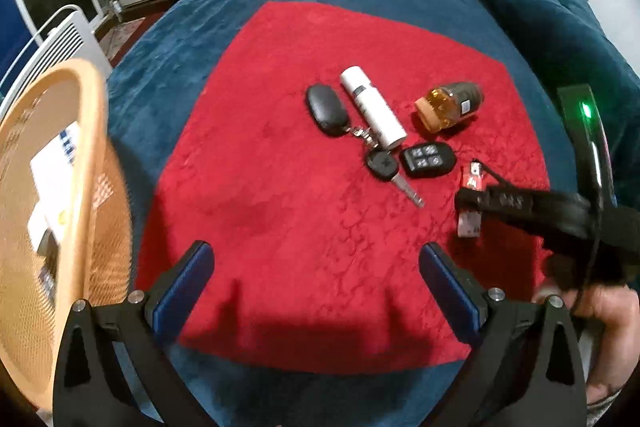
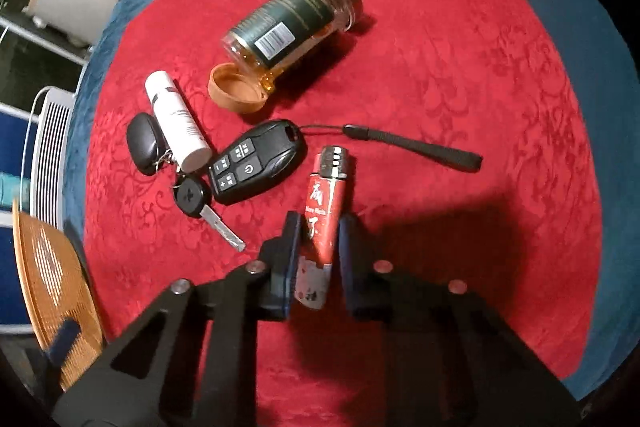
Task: Organize rigid objects
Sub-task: 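Grasp the red lighter with the right gripper, then grasp the black car key fob with the left gripper while the right gripper holds the lighter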
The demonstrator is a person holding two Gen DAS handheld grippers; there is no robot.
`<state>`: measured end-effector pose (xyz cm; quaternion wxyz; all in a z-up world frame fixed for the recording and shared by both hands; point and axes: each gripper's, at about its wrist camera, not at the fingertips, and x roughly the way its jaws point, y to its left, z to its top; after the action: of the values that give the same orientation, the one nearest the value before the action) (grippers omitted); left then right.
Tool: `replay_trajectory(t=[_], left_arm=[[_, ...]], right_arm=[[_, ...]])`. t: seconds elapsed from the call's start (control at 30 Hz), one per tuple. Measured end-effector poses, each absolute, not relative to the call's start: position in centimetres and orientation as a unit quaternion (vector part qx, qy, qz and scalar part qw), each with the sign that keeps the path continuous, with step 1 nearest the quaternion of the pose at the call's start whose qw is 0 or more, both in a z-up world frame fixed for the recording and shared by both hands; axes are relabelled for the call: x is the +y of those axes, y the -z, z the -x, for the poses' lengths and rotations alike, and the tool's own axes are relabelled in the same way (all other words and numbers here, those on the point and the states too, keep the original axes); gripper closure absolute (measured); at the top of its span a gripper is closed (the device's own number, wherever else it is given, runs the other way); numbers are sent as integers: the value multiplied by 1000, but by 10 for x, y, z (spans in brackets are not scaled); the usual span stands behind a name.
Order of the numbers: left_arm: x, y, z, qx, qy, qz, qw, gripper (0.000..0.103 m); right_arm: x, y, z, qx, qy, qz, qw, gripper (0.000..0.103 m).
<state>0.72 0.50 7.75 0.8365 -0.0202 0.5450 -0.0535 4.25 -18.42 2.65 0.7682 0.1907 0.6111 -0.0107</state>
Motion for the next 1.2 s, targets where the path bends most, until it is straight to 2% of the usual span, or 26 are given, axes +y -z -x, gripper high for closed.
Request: replay_trajectory(t=[0.17,0.23,0.27,0.67,0.87,0.93,0.97,1.0,1.03,1.13,1.2], left_arm=[[-3,-60,-35,557,73,40,826,3],[-11,-51,-48,564,76,33,822,11],[-16,-48,-53,567,77,24,820,18],[-104,-30,-88,522,174,-151,821,18],[-132,-22,-94,493,218,-219,813,22],[-137,-23,-94,490,237,-236,805,29],[-141,-23,-93,488,246,-248,800,40],[-142,-23,-89,487,256,-255,795,58],[-144,-21,-87,501,274,-252,782,65],[-140,-15,-77,499,282,-251,780,66],[-127,-16,-79,515,285,-205,782,66]], right_arm=[[-205,-34,-36,597,19,-168,784,90],[-209,-31,-33,595,8,-174,785,90],[-210,-28,-33,596,2,-177,783,90],[-240,-17,-11,587,-44,-247,770,89],[-237,-16,-7,584,-43,-248,772,89],[-239,-16,-5,583,-46,-252,771,89],[-238,-16,-7,583,-47,-254,770,89],[-242,-16,-2,583,-47,-257,769,89],[-242,-16,-1,583,-47,-259,769,89],[-241,-17,-3,584,-45,-258,768,89],[-238,-17,-4,583,-43,-257,769,89]])
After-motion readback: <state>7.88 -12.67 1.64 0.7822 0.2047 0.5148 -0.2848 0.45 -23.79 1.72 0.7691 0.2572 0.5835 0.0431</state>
